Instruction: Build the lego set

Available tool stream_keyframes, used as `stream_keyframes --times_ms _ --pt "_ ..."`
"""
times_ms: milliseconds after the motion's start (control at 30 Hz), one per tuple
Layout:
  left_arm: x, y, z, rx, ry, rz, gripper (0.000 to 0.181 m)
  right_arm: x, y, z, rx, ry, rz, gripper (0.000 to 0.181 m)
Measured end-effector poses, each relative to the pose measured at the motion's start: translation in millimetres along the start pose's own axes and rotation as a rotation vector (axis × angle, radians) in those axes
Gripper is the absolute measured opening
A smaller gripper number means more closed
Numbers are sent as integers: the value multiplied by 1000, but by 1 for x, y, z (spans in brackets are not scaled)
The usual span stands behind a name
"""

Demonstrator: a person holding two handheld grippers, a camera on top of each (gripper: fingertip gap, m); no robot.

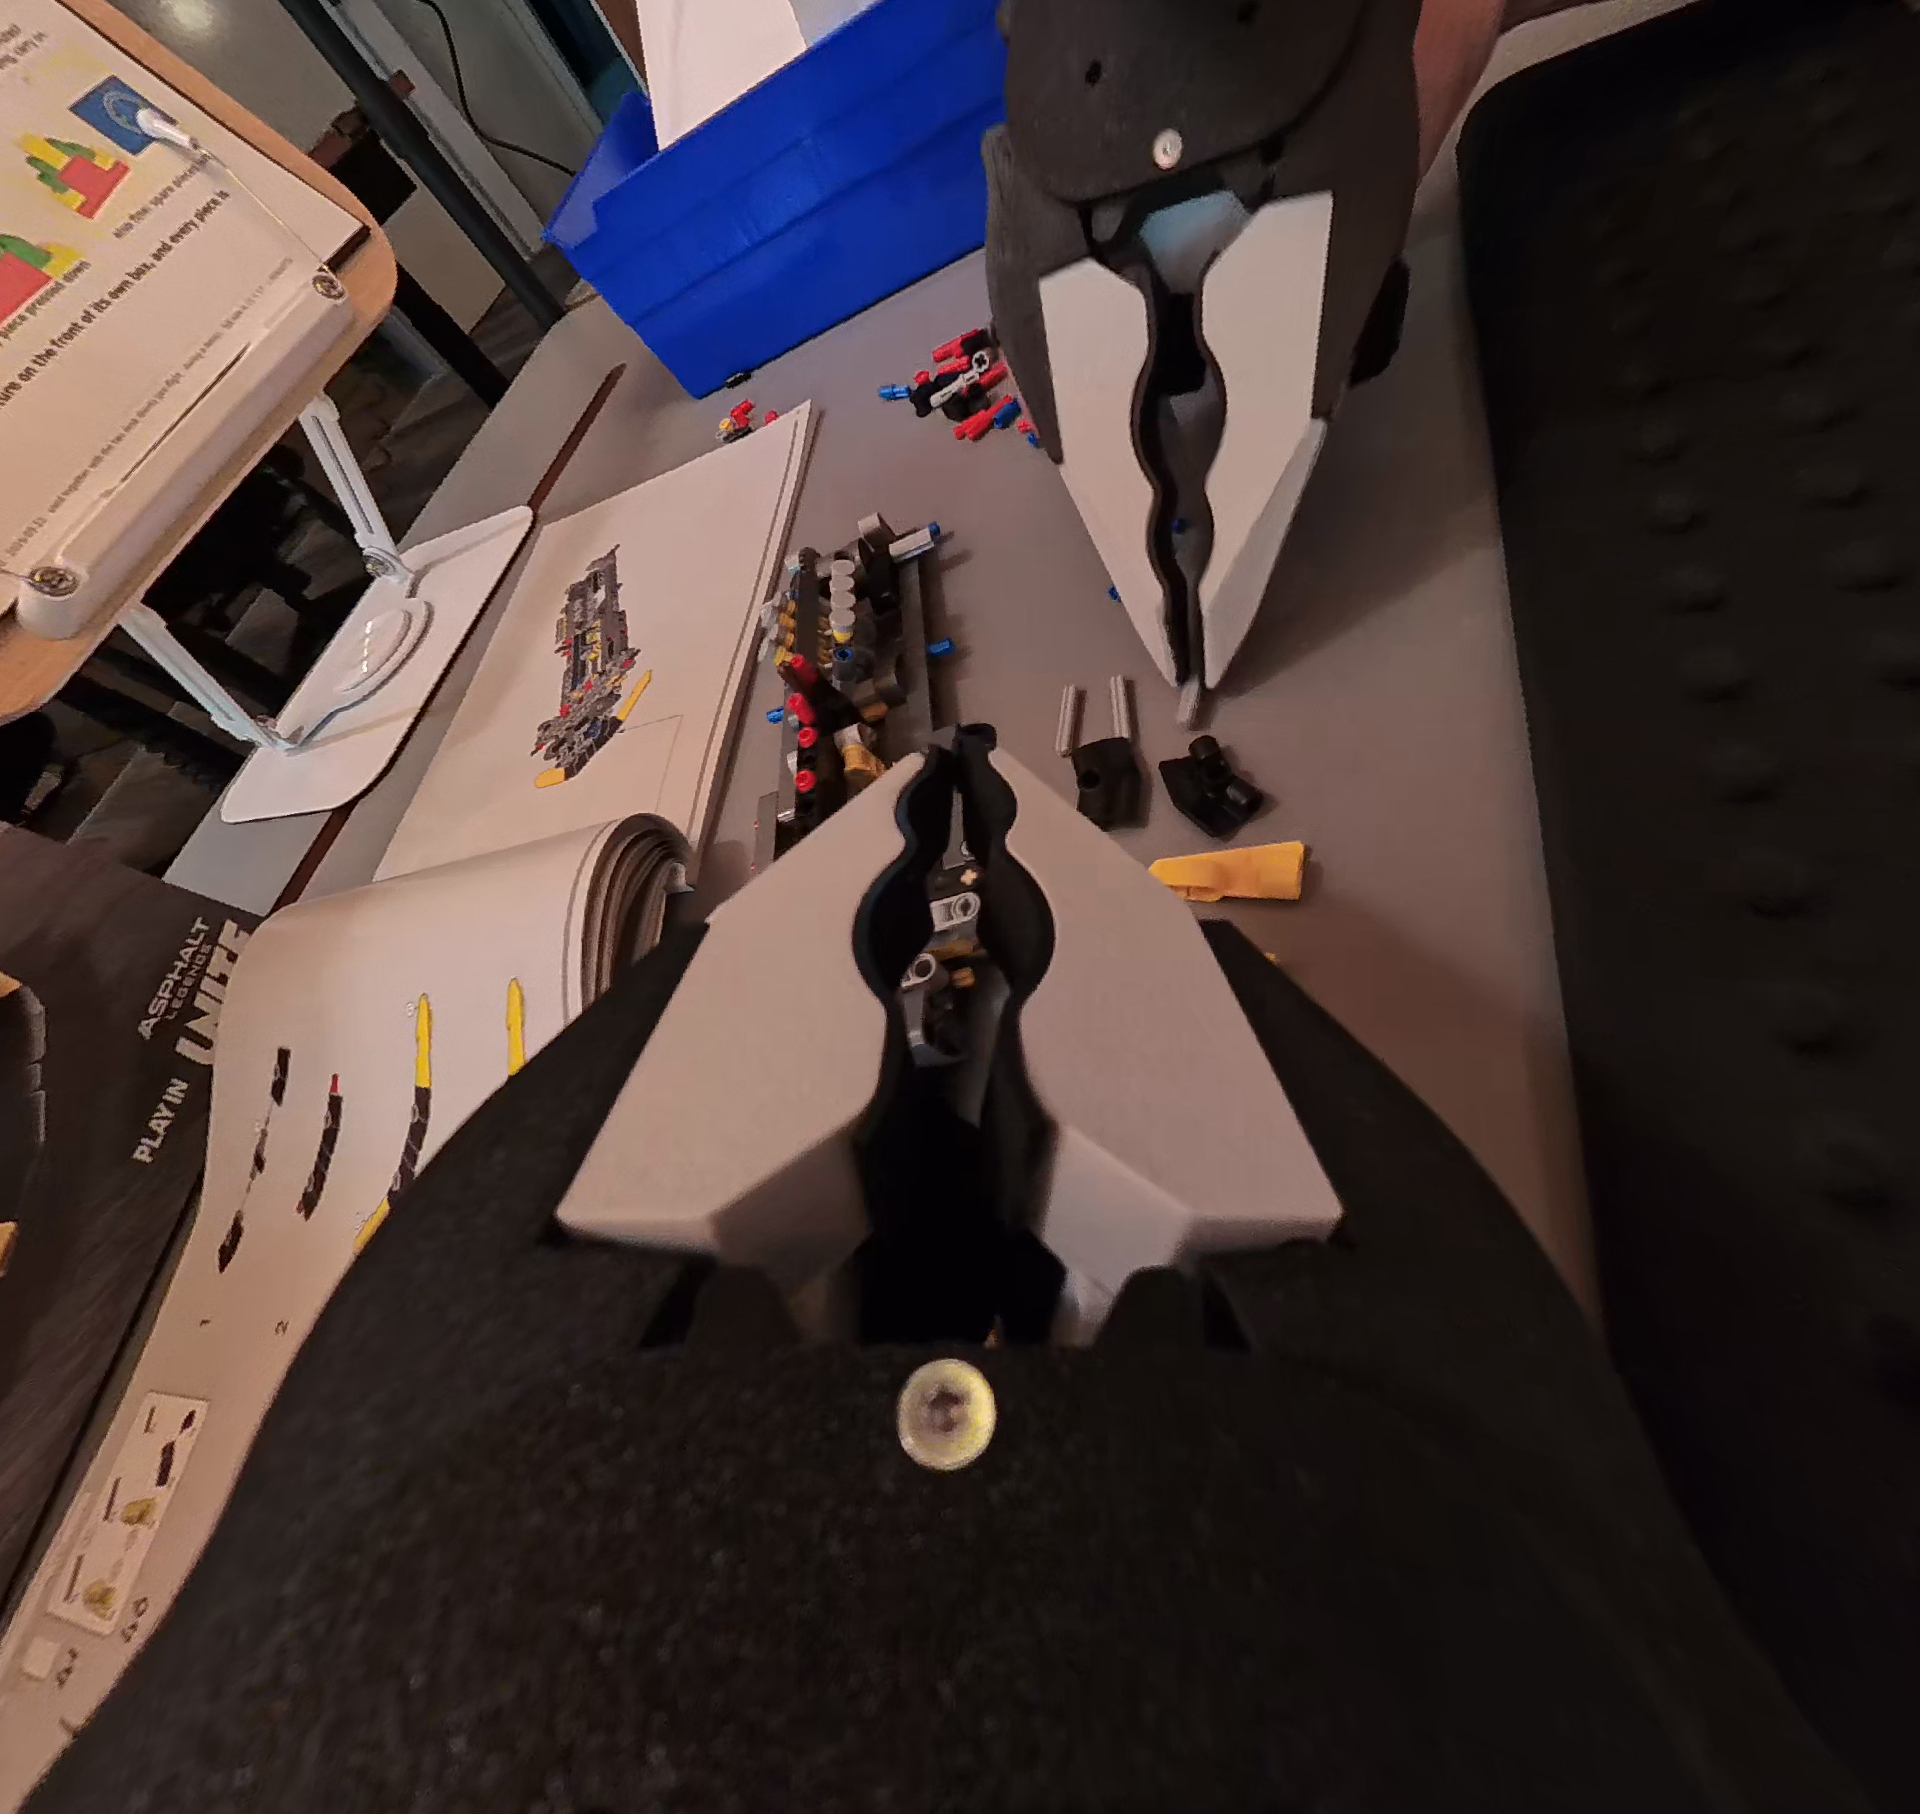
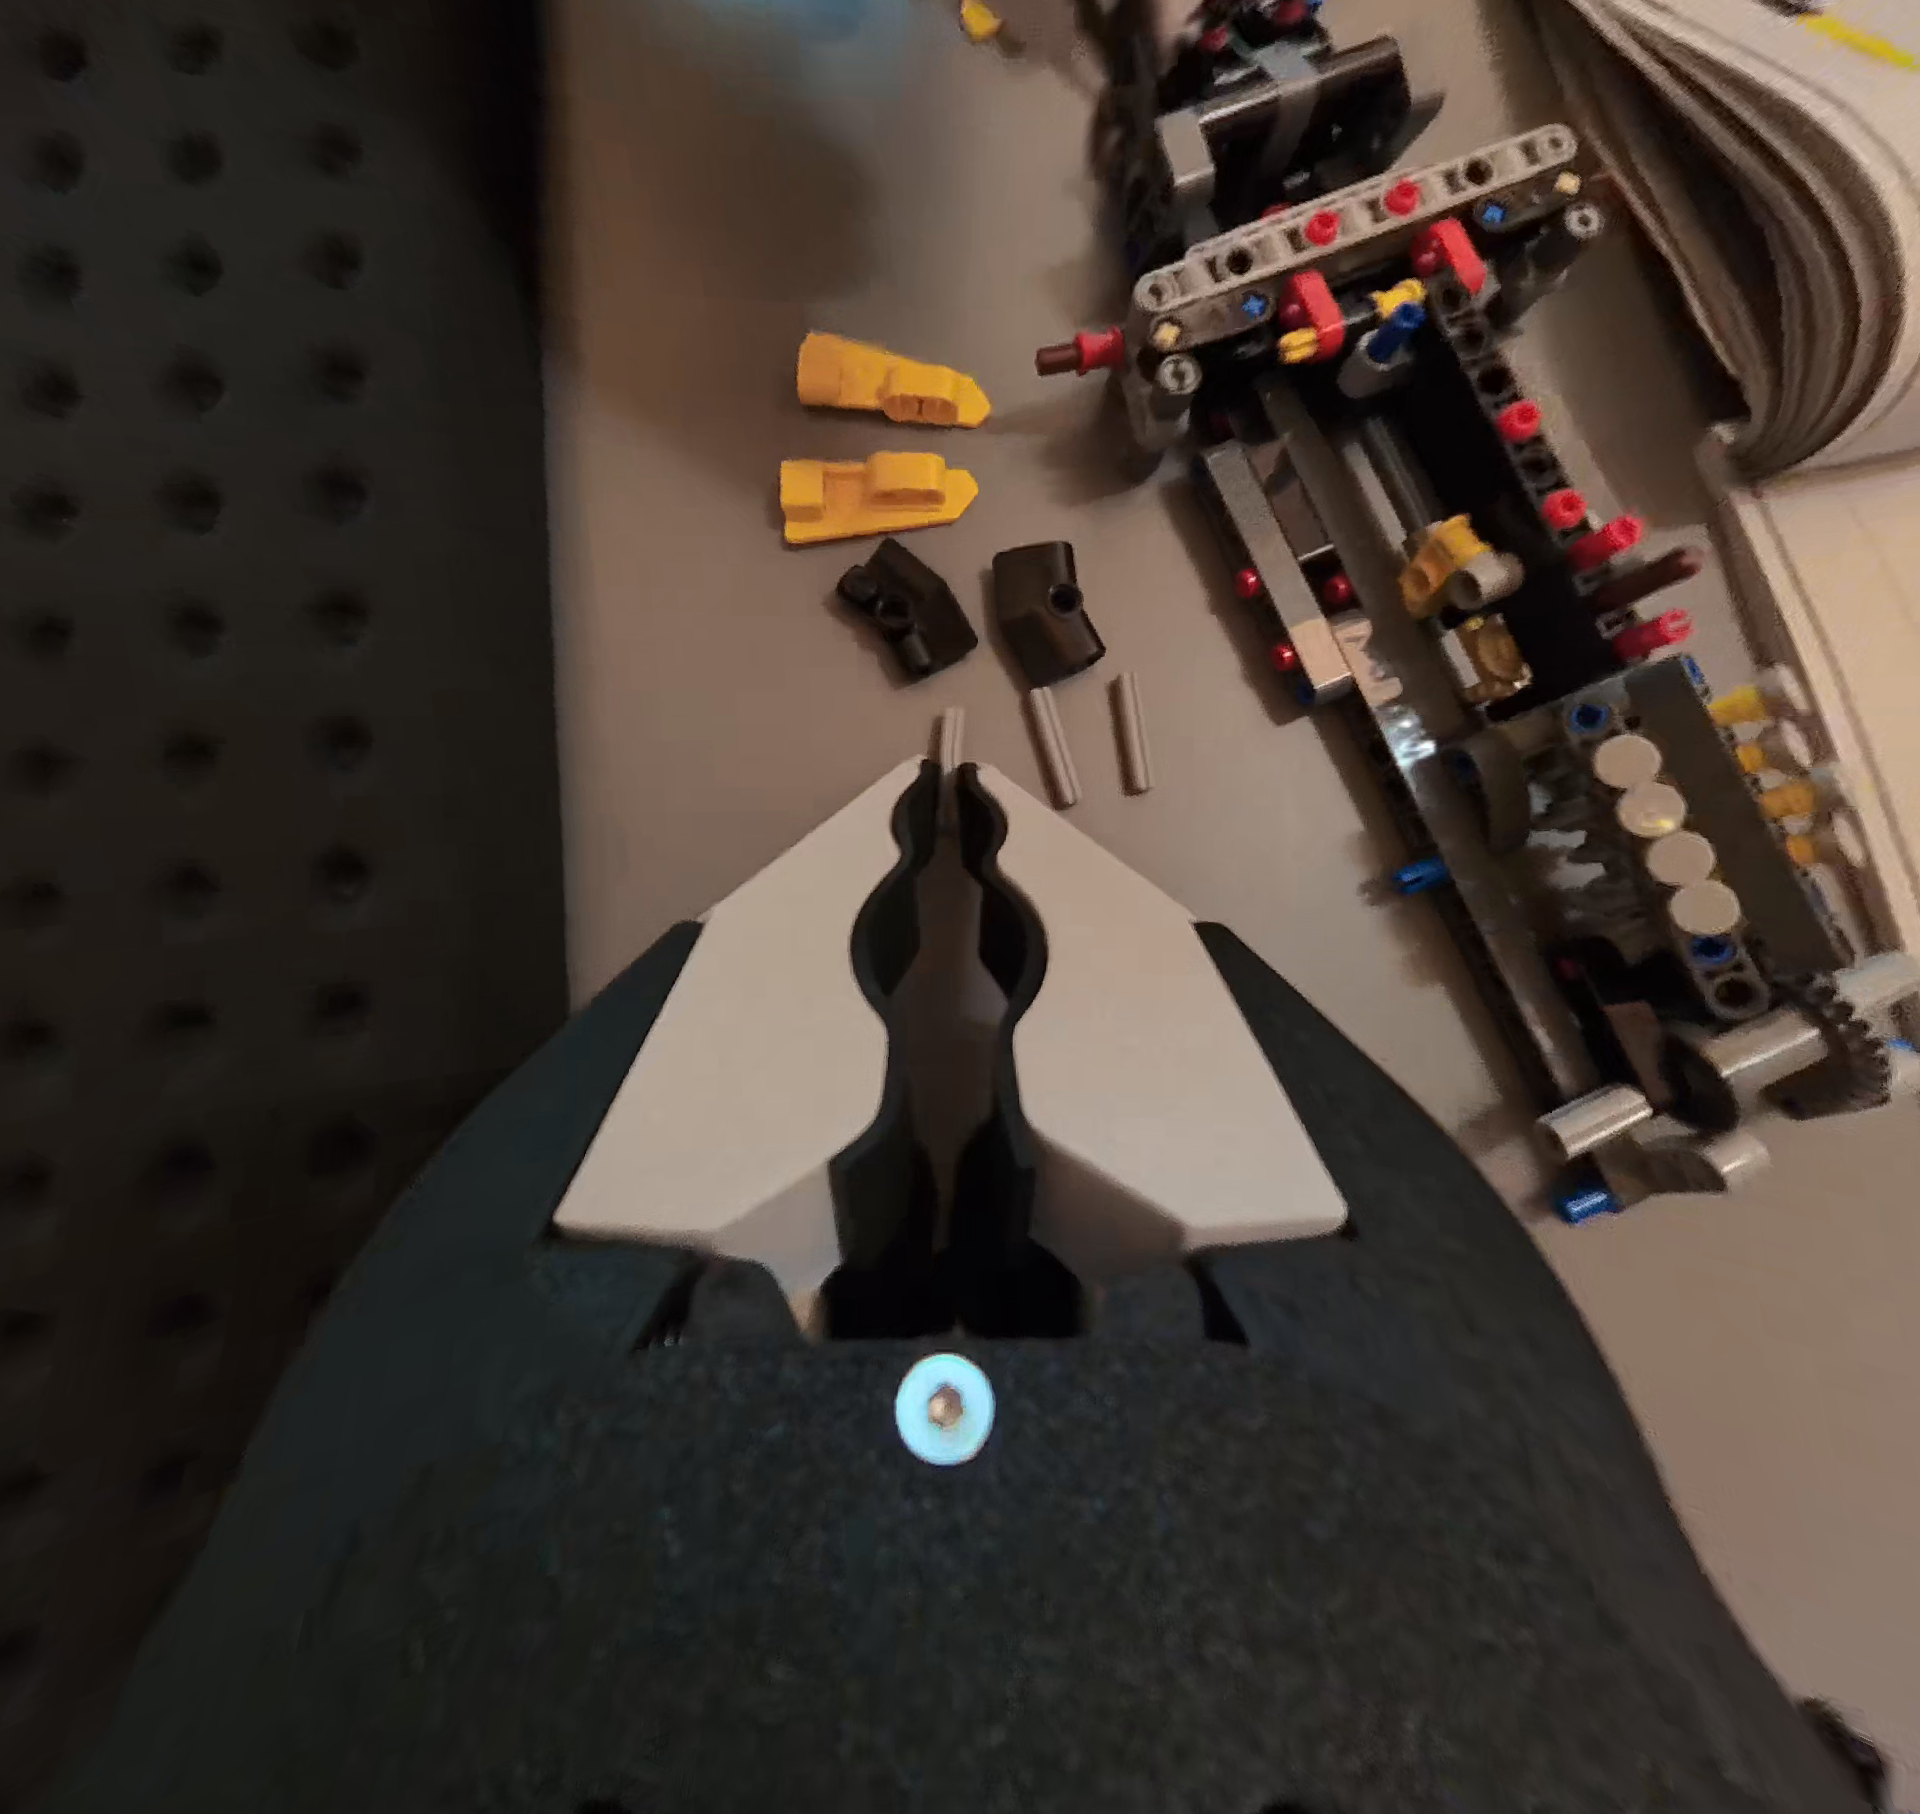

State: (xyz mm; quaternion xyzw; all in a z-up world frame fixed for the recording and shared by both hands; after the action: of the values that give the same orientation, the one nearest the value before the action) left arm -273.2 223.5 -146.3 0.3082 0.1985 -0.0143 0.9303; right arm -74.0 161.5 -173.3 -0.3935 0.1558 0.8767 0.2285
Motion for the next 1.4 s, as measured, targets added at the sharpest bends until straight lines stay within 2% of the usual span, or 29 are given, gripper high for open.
stream_keyframes --times_ms 200,300,433,667,933,1067,1200,1400 --pt "2 0 2 -12 9 11 0 -31 8 27 259 -503 21 3" --pt "1 2 4 -37 -9 25 0 -29 7 34 389 -672 28 3" --pt "2 3 5 -49 -2 55 0 -10 12 38 410 -623 -3 3" --pt "5 3 7 -66 21 85 0 2 15 45 413 -571 -81 3" --pt "8 -2 11 -14 29 95 0 12 18 48 430 -528 -63 3" --pt "5 5 7 -29 53 131 0 3 18 48 391 -610 -98 3" --pt "-2 12 8 -113 -13 134 0 -11 15 44 333 -717 -190 3" --pt "-3 7 14 -4 -38 163 0 -13 16 46 294 -740 -185 3"
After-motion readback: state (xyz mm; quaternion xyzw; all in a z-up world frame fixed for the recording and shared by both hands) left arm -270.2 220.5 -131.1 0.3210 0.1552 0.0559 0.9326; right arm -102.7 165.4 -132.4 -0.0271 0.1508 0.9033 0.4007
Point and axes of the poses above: each gripper's, where its closed fingertips meet, x out along the fingers, z out of its top, y = z × x across the jaws, the point moved 10 cm from there along -x, back along the fingers, and after that the axes turned 11 degrees about x, right-handed, at the moved point
